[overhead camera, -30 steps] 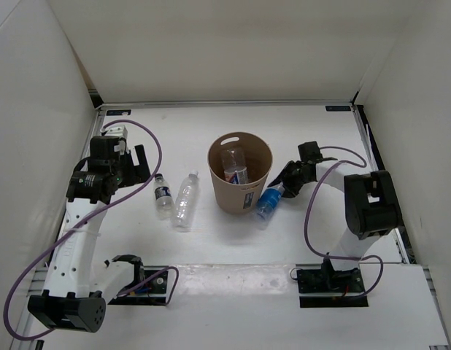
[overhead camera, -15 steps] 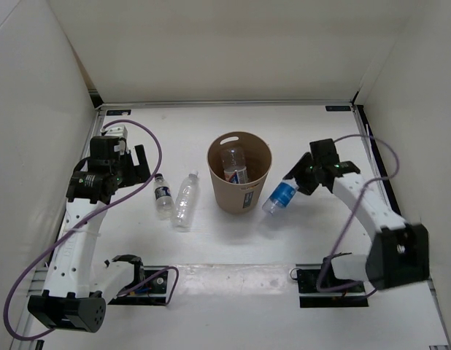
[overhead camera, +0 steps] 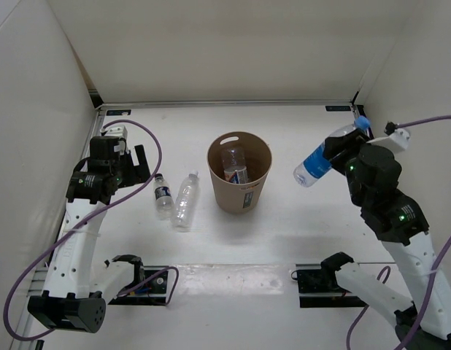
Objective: Put the plastic bottles in the bin
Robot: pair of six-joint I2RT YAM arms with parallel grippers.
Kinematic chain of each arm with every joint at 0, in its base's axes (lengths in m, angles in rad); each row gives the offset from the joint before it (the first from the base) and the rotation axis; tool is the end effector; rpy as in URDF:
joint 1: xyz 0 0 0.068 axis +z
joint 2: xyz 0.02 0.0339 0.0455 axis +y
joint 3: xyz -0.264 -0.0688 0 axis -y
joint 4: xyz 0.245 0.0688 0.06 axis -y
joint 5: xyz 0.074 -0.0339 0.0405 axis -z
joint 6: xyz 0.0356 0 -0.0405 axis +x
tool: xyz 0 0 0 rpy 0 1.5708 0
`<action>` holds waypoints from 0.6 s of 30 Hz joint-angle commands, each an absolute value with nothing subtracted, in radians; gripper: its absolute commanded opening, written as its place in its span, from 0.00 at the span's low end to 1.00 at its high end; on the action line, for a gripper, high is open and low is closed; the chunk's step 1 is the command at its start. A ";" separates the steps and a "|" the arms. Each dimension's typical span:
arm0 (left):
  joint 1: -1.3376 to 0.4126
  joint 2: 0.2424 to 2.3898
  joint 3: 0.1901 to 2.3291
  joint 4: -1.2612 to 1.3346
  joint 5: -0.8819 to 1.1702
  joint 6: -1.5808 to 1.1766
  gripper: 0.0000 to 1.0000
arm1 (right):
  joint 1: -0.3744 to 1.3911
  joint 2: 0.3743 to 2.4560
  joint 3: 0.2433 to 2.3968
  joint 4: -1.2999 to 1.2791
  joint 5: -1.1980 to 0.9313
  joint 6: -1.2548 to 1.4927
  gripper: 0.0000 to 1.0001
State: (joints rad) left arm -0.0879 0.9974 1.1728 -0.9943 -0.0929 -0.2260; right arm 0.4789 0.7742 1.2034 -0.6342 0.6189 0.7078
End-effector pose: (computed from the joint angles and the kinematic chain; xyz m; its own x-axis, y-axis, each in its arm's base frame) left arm 0.1819 -0.0127 0.3572 -0.7145 -0.1610 -0.6808 -0.1394 0.9864 -0.0870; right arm 0.1248 0.0415 0.4336 -0.0536 0.5689 -0.8207 0.2153 0.8091 0.5468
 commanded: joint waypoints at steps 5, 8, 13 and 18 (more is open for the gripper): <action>-0.087 0.971 1.190 -0.993 -0.095 -0.229 1.00 | 0.734 0.949 1.353 -0.330 0.635 0.320 0.24; -0.089 0.973 1.189 -0.994 -0.095 -0.230 1.00 | 0.897 1.011 1.351 -0.193 0.713 0.140 0.33; -0.089 0.986 1.193 -0.997 -0.089 -0.230 1.00 | 0.846 1.132 1.454 -0.274 0.475 0.136 0.28; -0.087 0.983 1.190 -0.996 -0.097 -0.230 1.00 | 0.770 1.146 1.421 -0.235 0.347 0.195 0.26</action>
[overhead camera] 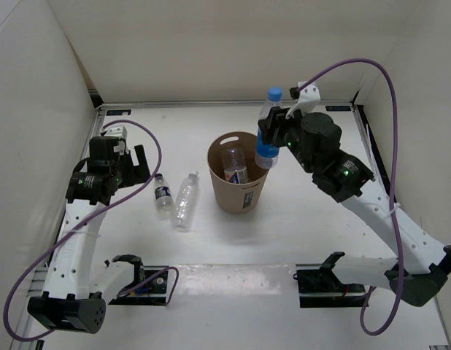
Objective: Put the plastic bottles in the bin
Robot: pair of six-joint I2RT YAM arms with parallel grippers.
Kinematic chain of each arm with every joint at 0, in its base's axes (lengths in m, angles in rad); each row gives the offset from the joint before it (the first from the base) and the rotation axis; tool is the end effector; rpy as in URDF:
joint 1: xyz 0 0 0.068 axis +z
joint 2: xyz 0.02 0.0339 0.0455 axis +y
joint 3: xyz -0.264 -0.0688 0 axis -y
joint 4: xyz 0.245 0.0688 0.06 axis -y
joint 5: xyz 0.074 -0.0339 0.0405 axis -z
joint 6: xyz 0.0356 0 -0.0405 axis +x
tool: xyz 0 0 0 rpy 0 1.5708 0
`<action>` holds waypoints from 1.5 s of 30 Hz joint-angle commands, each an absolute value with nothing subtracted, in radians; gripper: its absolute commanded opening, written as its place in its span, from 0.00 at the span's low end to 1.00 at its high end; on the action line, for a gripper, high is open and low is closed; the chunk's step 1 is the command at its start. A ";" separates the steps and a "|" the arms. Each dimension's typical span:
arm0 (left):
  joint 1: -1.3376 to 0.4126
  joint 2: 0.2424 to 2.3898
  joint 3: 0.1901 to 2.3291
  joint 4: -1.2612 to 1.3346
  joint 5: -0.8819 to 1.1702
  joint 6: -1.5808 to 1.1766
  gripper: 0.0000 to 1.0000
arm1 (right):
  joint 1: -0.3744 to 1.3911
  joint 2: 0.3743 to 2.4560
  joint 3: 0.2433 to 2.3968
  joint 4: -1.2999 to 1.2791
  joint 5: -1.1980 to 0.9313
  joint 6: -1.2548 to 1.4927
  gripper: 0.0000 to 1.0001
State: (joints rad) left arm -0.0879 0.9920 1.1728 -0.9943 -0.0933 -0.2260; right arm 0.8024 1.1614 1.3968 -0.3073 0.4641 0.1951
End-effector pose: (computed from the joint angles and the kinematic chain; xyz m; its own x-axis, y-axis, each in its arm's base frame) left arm 0.1806 -0.0126 0.3580 -0.7108 -0.1613 -0.6847 -0.1392 0.9864 -0.0880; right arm 0.1815 0.1649 0.4636 -0.1135 0.1320 -0.9847 -0.3167 0.9346 0.1618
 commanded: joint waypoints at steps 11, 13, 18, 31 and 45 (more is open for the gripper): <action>-0.087 0.983 1.195 -0.996 -0.097 -0.229 1.00 | 0.710 1.201 1.333 -0.192 0.196 0.272 0.28; -0.087 0.982 1.193 -0.996 -0.095 -0.230 1.00 | 0.729 1.215 1.336 -0.189 0.254 0.262 0.28; -0.087 0.983 1.193 -0.997 -0.095 -0.229 1.00 | 0.742 1.253 1.322 -0.213 0.342 0.284 0.36; -0.087 0.988 1.195 -0.999 -0.086 -0.226 1.00 | 0.675 1.261 1.307 -0.268 0.288 0.402 0.90; -0.089 1.109 1.164 -0.939 0.292 -0.172 1.00 | 0.853 0.936 1.313 -0.367 0.483 0.342 0.90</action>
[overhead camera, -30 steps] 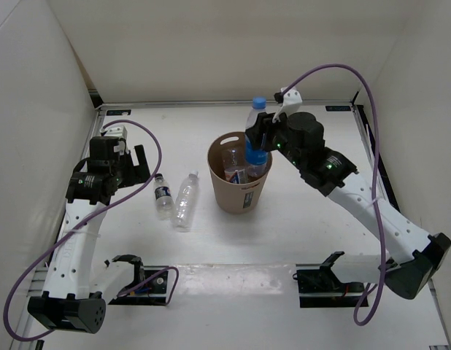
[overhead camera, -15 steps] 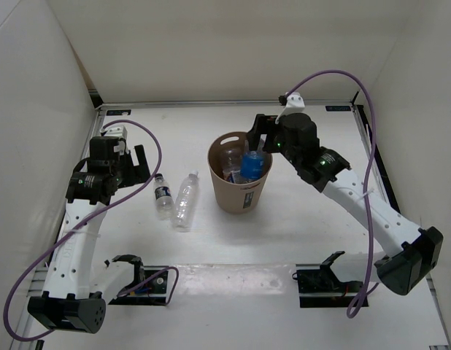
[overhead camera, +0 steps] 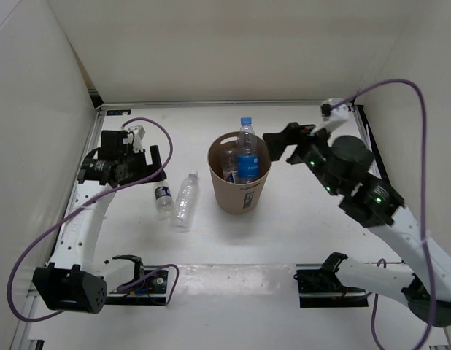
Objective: Put the plastic bottles in the bin
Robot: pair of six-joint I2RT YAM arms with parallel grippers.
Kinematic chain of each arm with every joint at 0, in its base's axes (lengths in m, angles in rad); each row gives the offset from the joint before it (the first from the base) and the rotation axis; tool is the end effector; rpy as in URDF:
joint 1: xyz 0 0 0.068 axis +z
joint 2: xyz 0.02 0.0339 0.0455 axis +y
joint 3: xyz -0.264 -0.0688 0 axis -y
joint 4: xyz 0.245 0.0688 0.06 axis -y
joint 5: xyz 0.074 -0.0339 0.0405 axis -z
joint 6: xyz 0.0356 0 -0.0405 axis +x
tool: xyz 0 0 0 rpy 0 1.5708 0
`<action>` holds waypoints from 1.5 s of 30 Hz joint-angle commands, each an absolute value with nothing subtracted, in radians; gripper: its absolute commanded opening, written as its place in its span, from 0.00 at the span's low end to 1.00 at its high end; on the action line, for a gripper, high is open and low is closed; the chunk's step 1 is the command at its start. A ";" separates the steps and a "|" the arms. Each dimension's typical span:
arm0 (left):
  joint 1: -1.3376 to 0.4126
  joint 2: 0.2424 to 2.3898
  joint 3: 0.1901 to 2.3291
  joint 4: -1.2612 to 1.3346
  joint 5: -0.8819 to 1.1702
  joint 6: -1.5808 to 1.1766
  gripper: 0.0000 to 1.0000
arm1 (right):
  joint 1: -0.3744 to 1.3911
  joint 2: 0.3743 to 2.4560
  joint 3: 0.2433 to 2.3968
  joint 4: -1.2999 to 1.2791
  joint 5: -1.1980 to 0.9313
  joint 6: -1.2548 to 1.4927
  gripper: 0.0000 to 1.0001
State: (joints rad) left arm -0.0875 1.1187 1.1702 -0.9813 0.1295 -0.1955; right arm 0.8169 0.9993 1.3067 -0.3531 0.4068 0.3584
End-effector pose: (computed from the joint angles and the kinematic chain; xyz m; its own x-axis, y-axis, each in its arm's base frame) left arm 0.2104 -0.0231 0.3359 -0.8150 -0.1219 -0.5665 0.0054 0.9760 -0.2177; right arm 0.1466 0.1355 0.4620 -0.1692 0.2904 -0.9418 -0.3627 0.8702 0.3335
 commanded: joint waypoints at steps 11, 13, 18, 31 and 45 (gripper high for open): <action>-0.107 1.364 1.207 -1.037 0.258 -0.207 1.00 | 0.913 0.782 1.193 -0.391 0.490 0.367 0.90; -0.106 1.388 1.209 -1.042 0.229 -0.230 1.00 | 0.900 0.769 1.181 -0.384 0.460 0.368 0.90; -0.107 1.440 1.224 -1.057 0.109 -0.245 1.00 | 0.856 0.765 1.169 -0.371 0.370 0.371 0.90; -0.106 1.692 1.284 -1.077 0.115 -0.238 1.00 | 0.701 0.713 1.134 -0.373 0.144 0.376 0.90; -0.109 1.828 1.318 -1.115 0.112 -0.213 1.00 | 0.499 0.672 1.097 -0.360 -0.081 0.422 0.90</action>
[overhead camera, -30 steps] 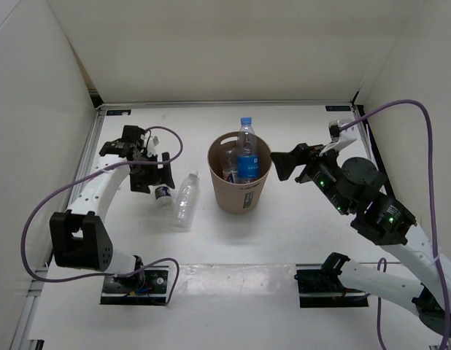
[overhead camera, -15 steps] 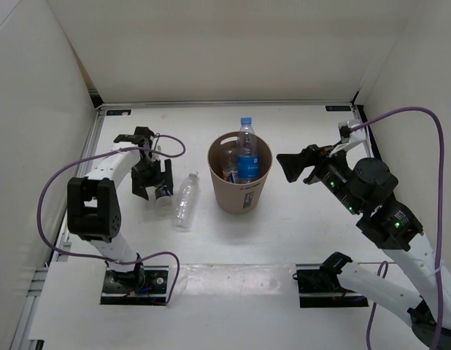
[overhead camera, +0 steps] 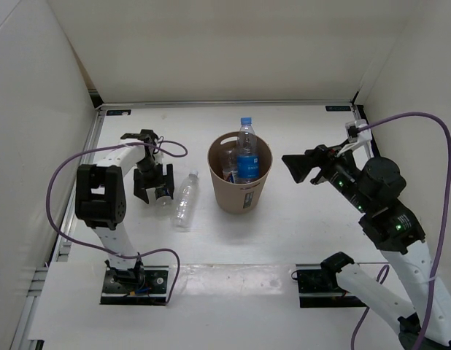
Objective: Put the plastic bottles in the bin
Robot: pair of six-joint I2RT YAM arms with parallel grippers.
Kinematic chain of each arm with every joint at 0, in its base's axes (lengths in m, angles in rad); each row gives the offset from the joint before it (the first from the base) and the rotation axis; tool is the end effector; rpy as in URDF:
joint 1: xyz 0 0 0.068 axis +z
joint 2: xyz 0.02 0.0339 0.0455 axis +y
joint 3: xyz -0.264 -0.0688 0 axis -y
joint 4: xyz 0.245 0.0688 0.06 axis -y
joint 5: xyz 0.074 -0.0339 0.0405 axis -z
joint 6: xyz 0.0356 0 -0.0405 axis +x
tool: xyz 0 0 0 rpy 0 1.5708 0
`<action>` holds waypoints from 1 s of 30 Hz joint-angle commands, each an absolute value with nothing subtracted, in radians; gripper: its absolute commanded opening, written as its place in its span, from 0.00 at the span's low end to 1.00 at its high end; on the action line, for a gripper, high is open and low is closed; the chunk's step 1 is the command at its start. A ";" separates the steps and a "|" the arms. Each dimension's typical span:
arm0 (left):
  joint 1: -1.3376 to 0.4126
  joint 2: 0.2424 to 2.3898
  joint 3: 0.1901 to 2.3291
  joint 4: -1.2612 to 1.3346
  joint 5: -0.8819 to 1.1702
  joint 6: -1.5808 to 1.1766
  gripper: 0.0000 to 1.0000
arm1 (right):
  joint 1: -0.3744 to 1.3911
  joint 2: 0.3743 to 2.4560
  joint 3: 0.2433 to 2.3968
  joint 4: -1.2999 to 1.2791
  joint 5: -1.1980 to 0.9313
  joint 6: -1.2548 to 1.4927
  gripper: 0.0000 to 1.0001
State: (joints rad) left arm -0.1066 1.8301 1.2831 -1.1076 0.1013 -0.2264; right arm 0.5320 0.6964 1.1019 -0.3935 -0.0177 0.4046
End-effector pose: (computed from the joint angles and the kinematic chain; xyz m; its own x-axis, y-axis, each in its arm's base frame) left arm 0.3168 -0.0375 0.1835 -0.9874 -0.1189 0.1042 -0.1275 0.9887 -0.0794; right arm 0.1104 0.0657 0.4359 -0.1962 0.3413 -0.9193 -0.4843 0.7814 0.3934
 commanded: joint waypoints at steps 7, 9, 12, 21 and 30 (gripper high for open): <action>-0.109 1.847 1.325 -1.137 0.110 -0.207 1.00 | 0.417 0.640 1.091 -0.371 -0.167 0.433 0.90; -0.107 1.839 1.316 -1.118 0.147 -0.195 1.00 | 0.400 0.631 1.091 -0.376 -0.181 0.437 0.90; -0.109 1.856 1.307 -1.114 0.209 -0.175 1.00 | 0.367 0.612 1.085 -0.373 -0.204 0.446 0.90; -0.109 1.899 1.310 -1.112 0.249 -0.141 0.81 | 0.301 0.585 1.084 -0.370 -0.262 0.462 0.90; -0.109 1.881 1.328 -1.137 0.189 -0.143 0.40 | 0.301 0.586 1.088 -0.373 -0.268 0.459 0.90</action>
